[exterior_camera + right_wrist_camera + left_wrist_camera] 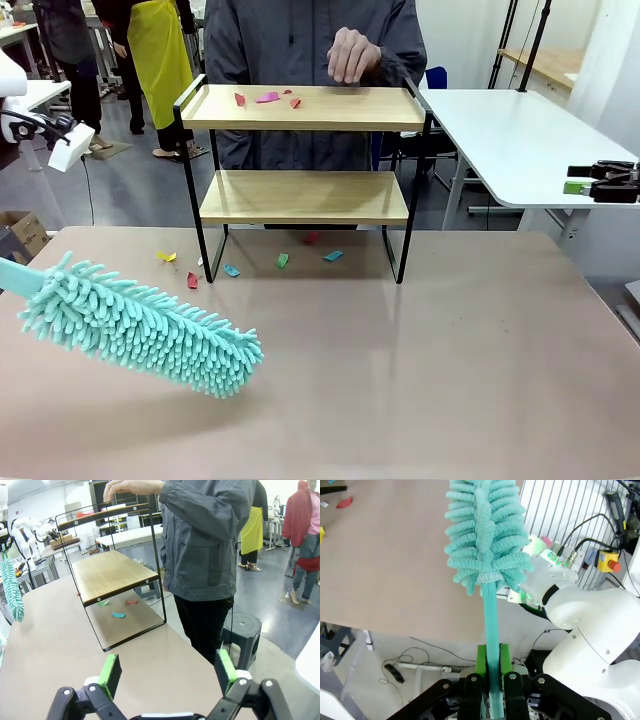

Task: Clean the shelf.
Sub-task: Clean the specific section of the Shelf indicated by the human with the Duster.

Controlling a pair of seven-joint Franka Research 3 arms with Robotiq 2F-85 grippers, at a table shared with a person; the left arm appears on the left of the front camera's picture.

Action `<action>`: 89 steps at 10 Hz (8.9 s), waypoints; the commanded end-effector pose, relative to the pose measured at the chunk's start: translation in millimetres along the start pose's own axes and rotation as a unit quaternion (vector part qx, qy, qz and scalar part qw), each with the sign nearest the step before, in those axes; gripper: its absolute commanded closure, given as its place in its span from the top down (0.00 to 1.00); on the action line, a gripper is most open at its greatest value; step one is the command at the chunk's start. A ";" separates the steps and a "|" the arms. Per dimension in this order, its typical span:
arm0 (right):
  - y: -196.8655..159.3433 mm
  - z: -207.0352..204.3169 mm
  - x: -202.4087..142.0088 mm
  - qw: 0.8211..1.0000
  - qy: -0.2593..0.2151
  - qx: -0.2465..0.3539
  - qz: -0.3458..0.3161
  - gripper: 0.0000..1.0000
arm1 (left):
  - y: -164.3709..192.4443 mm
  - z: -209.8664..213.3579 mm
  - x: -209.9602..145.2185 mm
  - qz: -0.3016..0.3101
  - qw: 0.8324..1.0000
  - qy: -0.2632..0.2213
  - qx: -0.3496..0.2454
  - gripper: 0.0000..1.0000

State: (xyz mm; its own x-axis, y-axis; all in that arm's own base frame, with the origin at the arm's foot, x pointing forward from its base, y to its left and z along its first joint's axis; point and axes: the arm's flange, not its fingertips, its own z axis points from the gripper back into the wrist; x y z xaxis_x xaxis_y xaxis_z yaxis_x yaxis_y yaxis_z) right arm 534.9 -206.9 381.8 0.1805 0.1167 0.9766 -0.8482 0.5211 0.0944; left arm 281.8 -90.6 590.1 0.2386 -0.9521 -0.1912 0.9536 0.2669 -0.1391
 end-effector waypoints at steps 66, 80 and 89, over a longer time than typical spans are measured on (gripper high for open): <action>0.4 -1.4 2.7 1.000 0.001 0.001 0.003 1.00 | 77.1 102.9 190.9 0.672 0.686 -0.141 0.241 0.13; 0.4 -1.4 2.7 1.000 0.001 0.001 0.003 1.00 | 40.2 153.0 88.8 0.395 0.806 -0.438 0.047 0.13; 0.4 -1.4 2.7 1.000 0.001 0.001 0.003 1.00 | -2.8 114.1 108.5 -0.056 0.942 -0.264 0.202 0.13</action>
State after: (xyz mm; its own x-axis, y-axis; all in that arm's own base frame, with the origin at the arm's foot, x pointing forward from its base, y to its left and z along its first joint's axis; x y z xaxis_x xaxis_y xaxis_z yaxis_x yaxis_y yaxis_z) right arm 534.9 -206.9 381.8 0.1804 0.1163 0.9767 -0.8483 0.5210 0.0947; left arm 321.4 -211.3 687.1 0.0919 -0.9215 0.3774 0.9462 0.1989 0.2552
